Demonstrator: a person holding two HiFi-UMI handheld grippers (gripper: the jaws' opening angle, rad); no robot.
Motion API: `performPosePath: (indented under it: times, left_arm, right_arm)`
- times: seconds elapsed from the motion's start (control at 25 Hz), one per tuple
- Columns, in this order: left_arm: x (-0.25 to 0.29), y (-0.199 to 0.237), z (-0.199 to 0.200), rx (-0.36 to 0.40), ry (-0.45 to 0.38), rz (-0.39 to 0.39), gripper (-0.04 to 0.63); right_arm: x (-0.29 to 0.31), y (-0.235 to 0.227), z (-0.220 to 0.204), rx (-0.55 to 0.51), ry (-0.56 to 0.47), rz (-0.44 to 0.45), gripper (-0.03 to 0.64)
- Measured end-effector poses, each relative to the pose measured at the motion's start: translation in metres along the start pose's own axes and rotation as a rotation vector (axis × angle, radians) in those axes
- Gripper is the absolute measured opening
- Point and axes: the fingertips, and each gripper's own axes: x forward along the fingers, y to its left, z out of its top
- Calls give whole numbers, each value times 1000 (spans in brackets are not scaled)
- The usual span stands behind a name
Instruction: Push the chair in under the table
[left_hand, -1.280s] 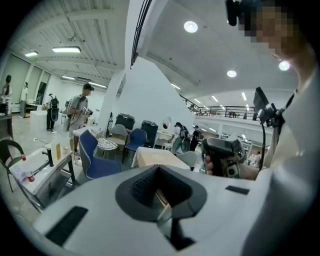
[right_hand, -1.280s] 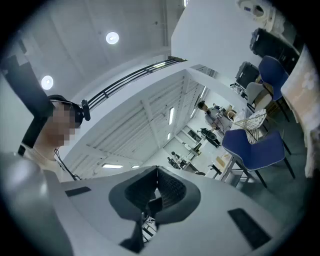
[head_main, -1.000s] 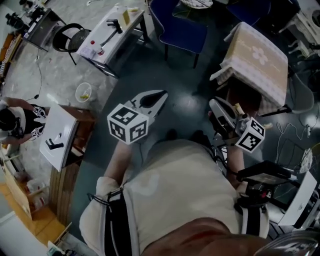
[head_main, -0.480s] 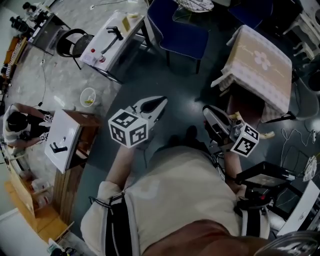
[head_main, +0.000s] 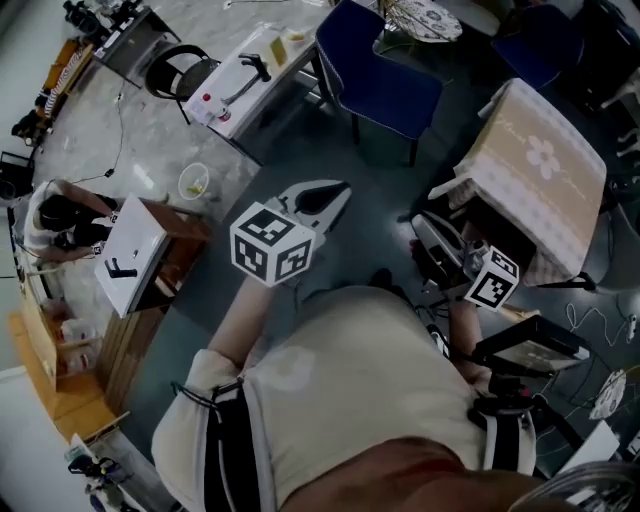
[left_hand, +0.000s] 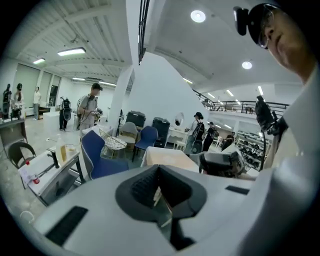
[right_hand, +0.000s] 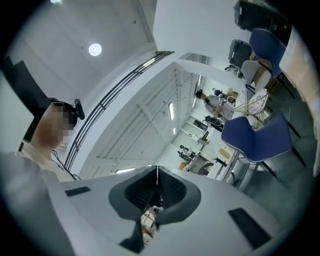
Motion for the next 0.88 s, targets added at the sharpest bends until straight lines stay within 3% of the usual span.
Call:
performPosePath:
  times: [0.2, 0.4, 0.64, 0.88]
  left_arm:
    - [5, 11, 0, -34, 15, 95, 6]
    - [2, 16, 2, -34, 15, 154, 6]
    - [-2, 32, 14, -35, -15, 147, 6]
    - [14, 59, 20, -27, -36, 92, 6]
  right_arm:
    - [8, -8, 10, -6, 80, 83, 12]
    - [20, -6, 23, -26, 81, 124, 12]
    - [40, 2, 26, -49, 95, 145, 12]
    - [47, -17, 31, -66, 64, 65, 12]
